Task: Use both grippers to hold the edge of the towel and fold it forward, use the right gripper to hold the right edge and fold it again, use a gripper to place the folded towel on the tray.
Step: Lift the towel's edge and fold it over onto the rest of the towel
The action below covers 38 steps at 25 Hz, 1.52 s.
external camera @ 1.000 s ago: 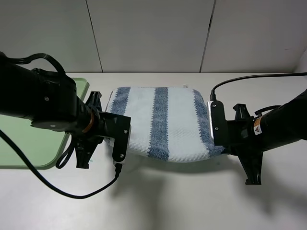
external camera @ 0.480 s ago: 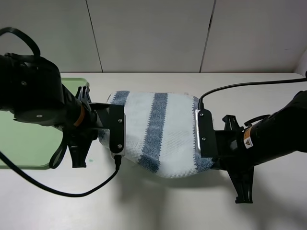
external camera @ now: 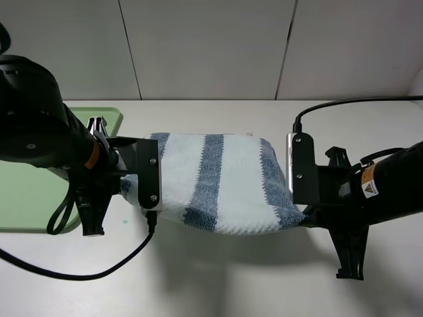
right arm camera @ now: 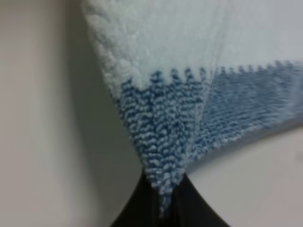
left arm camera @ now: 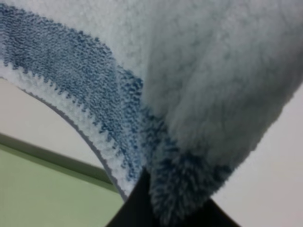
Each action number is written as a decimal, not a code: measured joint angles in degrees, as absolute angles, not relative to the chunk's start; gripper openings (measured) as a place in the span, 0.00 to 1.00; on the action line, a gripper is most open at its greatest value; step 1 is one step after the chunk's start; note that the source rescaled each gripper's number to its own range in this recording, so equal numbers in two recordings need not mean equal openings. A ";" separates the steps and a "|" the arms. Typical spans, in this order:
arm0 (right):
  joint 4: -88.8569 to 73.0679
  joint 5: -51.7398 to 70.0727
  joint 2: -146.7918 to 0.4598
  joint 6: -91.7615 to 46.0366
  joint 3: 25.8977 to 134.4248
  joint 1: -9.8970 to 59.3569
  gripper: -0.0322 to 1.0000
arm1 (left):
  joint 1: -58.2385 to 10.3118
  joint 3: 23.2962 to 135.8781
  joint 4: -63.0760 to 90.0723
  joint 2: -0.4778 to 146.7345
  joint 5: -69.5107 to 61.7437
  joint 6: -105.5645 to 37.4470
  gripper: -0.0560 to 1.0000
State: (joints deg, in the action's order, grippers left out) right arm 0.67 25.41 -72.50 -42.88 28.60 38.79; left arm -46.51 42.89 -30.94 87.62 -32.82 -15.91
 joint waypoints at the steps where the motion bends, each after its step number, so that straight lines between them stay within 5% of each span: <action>1: 0.67 26.07 -71.20 -42.45 28.60 38.79 0.03 | -46.77 42.89 -30.94 87.60 -33.23 -15.96 0.05; 13: 1.00 33.67 -61.23 -37.60 28.58 38.79 0.03 | -55.86 42.89 -30.60 87.60 -37.20 -13.46 0.05; 38: 8.45 40.64 -55.60 -22.89 33.50 38.79 0.03 | -56.05 53.42 -30.43 87.55 -49.11 -3.58 0.05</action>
State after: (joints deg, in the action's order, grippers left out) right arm 8.45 40.64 -55.60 -22.89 33.50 38.79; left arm -56.05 53.42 -30.43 87.55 -49.11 -3.58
